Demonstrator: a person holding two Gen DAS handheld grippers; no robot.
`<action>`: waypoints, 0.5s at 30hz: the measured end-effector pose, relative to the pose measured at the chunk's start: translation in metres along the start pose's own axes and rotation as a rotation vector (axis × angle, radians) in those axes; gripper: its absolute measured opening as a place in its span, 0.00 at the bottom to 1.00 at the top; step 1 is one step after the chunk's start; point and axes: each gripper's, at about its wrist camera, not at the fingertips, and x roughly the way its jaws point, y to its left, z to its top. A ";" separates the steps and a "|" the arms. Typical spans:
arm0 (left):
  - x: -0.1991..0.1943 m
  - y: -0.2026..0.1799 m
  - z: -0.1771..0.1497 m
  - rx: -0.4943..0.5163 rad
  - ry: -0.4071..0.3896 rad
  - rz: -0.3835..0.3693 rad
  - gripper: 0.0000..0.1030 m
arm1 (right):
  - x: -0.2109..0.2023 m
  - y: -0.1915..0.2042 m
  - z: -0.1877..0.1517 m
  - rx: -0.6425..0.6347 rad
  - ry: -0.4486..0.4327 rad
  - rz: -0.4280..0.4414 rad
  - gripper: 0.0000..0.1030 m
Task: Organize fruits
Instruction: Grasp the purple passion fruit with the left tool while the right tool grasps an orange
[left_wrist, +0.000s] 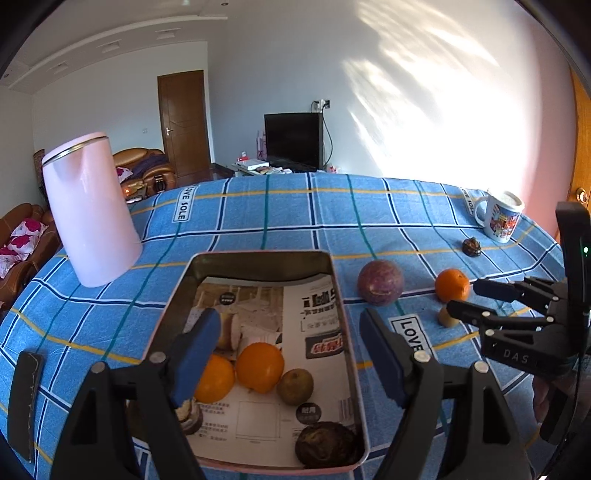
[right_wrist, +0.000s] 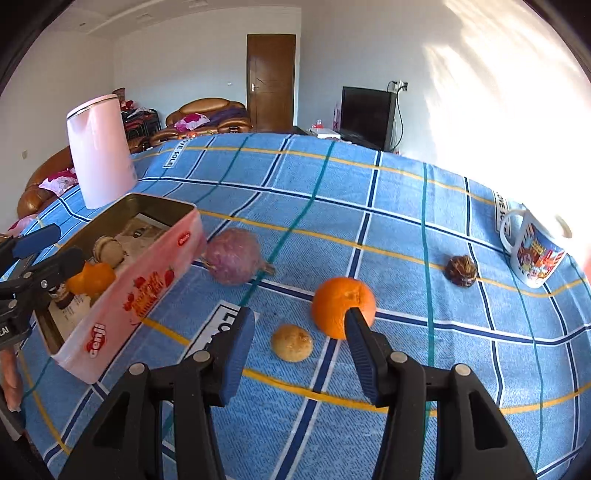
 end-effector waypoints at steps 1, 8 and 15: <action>0.002 -0.004 0.002 0.005 0.000 -0.003 0.78 | 0.002 -0.001 -0.001 0.002 0.012 0.004 0.51; 0.018 -0.021 0.012 0.024 0.028 -0.028 0.78 | 0.017 0.004 -0.004 -0.009 0.076 0.028 0.41; 0.026 -0.034 0.014 0.043 0.044 -0.029 0.78 | 0.018 0.015 -0.007 -0.054 0.104 0.010 0.35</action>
